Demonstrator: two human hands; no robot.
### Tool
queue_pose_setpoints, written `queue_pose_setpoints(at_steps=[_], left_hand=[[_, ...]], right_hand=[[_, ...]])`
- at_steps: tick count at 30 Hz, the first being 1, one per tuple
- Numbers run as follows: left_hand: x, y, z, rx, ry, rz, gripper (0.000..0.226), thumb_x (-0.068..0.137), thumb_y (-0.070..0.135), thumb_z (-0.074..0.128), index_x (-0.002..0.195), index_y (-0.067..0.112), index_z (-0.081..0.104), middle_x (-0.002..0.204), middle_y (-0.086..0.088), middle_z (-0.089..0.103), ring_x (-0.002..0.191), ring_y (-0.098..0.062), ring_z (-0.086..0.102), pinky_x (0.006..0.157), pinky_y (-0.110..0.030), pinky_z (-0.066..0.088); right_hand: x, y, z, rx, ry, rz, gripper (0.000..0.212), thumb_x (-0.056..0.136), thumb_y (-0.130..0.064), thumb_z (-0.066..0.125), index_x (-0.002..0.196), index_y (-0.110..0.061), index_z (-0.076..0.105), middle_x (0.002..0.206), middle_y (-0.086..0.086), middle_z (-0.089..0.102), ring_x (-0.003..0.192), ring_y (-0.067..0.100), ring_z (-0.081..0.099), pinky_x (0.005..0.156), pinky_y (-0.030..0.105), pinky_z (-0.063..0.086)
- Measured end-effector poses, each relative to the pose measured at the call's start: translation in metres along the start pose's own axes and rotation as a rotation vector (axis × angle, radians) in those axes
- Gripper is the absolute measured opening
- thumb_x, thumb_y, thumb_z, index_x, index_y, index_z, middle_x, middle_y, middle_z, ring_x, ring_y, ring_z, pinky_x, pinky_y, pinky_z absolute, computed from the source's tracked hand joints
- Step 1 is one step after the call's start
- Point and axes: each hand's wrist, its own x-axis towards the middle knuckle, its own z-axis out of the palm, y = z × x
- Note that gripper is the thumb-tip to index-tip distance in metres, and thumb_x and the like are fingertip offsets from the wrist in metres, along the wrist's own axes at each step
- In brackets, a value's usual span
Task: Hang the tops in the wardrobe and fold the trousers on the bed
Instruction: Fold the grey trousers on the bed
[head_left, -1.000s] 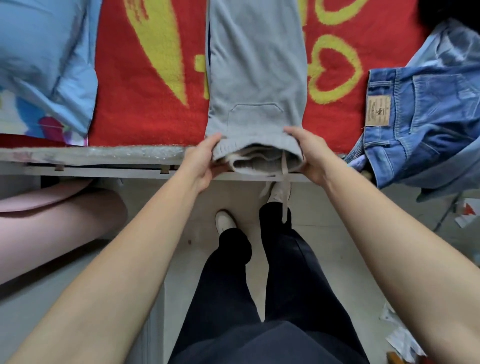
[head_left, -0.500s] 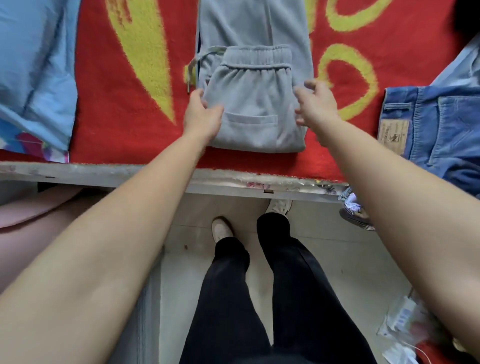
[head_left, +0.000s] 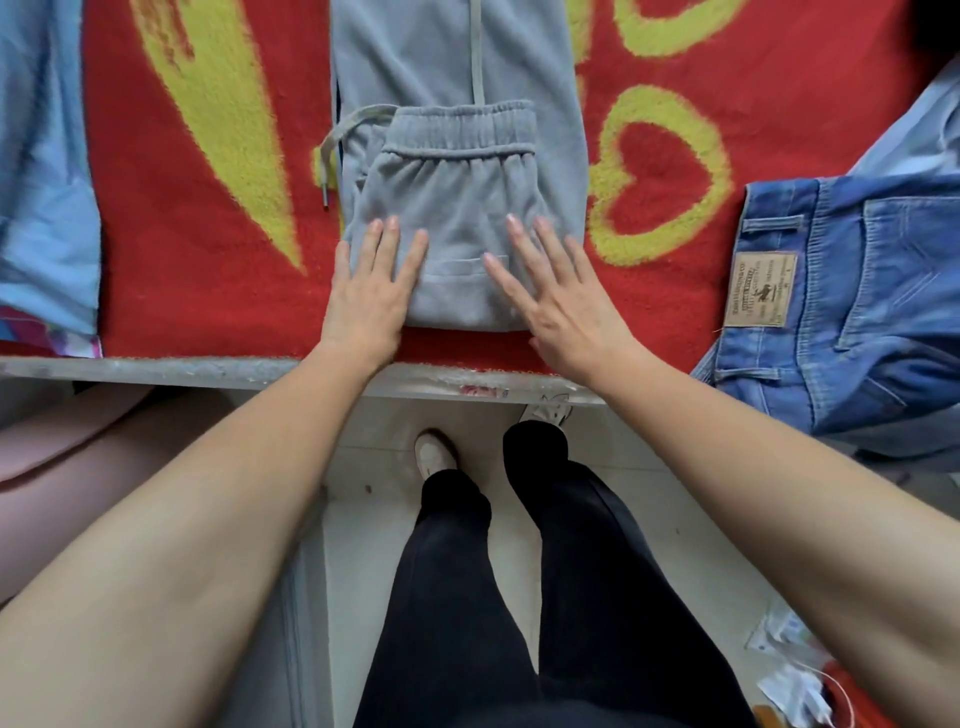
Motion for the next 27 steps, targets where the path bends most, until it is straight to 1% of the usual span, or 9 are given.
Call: queue_pose_setpoints(at_steps=[3,6,8,13,18,21,24,25,27], left_hand=[[0.001,-0.001,-0.01,-0.083,-0.011,-0.003,0.094,0.08,0.007,0.065,0.155,0.01,0.007,0.162,-0.016,0.01,0.15,-0.031,0.008,0.12,-0.051,0.01],[-0.001,-0.008,-0.034,-0.153,-0.032,0.042,0.078,0.072,0.01,0.07,0.142,0.008,0.036,0.153,-0.014,0.033,0.143,-0.029,0.029,0.116,-0.047,0.022],[-0.004,-0.014,-0.055,-0.224,-0.017,0.047,0.064,0.071,0.01,0.068,0.13,0.012,0.047,0.139,-0.01,0.048,0.127,-0.03,0.047,0.101,-0.042,0.036],[-0.024,-0.022,-0.11,-0.28,-0.082,0.016,0.04,0.072,0.014,0.06,0.11,0.025,0.057,0.106,-0.006,0.067,0.094,-0.035,0.061,0.067,-0.033,0.039],[-0.026,-0.034,-0.15,-0.31,-0.264,0.114,0.009,0.071,0.018,0.061,0.08,0.019,0.057,0.095,-0.01,0.059,0.087,-0.032,0.059,0.067,-0.035,0.049],[-0.015,-0.052,-0.166,-0.439,-0.337,0.124,0.012,0.069,0.019,0.063,0.066,0.017,0.051,0.077,-0.009,0.052,0.077,-0.033,0.058,0.061,-0.038,0.051],[0.013,-0.073,-0.178,-0.517,-0.257,0.091,0.015,0.068,0.022,0.068,0.081,0.023,0.06,0.074,-0.001,0.061,0.076,-0.028,0.062,0.055,-0.028,0.046],[0.026,-0.081,-0.181,-0.56,-0.195,0.051,0.026,0.068,0.024,0.07,0.093,0.026,0.063,0.082,0.0,0.064,0.081,-0.027,0.063,0.059,-0.027,0.048],[0.058,-0.097,-0.182,-0.684,-0.044,-0.055,0.04,0.069,0.025,0.072,0.107,0.023,0.059,0.097,-0.003,0.064,0.091,-0.027,0.061,0.074,-0.034,0.051]], right_hand=[[0.009,0.007,-0.007,0.017,-0.024,-0.051,0.06,0.1,-0.011,0.036,0.157,-0.016,0.02,0.163,0.02,0.017,0.15,0.044,0.014,0.112,0.053,0.032],[0.014,0.014,-0.028,0.159,-0.045,-0.026,0.057,0.095,-0.007,0.045,0.151,-0.012,0.035,0.144,0.015,0.049,0.14,0.041,0.034,0.099,0.049,0.046],[0.013,0.019,-0.05,0.245,-0.061,-0.019,0.061,0.087,-0.008,0.052,0.147,-0.016,0.041,0.13,0.01,0.061,0.129,0.036,0.046,0.093,0.045,0.051],[0.0,0.028,-0.114,0.335,-0.102,0.005,0.06,0.081,-0.018,0.056,0.14,-0.028,0.052,0.114,0.008,0.071,0.104,0.034,0.065,0.081,0.04,0.054],[-0.009,0.037,-0.155,0.504,-0.161,0.06,0.047,0.078,-0.015,0.056,0.122,-0.026,0.067,0.098,0.009,0.074,0.092,0.034,0.065,0.067,0.03,0.043],[0.008,0.047,-0.172,0.605,-0.188,0.058,0.032,0.075,-0.011,0.055,0.099,-0.024,0.072,0.085,0.006,0.071,0.084,0.032,0.062,0.065,0.027,0.035],[0.038,0.064,-0.182,0.652,-0.207,0.143,0.032,0.074,-0.011,0.053,0.076,-0.039,0.067,0.066,-0.011,0.056,0.077,0.028,0.055,0.058,0.027,0.035],[0.05,0.071,-0.182,0.677,-0.182,0.204,0.03,0.075,-0.013,0.052,0.079,-0.038,0.067,0.069,-0.011,0.059,0.082,0.029,0.057,0.06,0.027,0.038],[0.077,0.087,-0.179,0.772,-0.068,0.373,0.04,0.079,-0.016,0.051,0.111,-0.032,0.07,0.102,-0.001,0.071,0.106,0.027,0.061,0.081,0.03,0.047]])
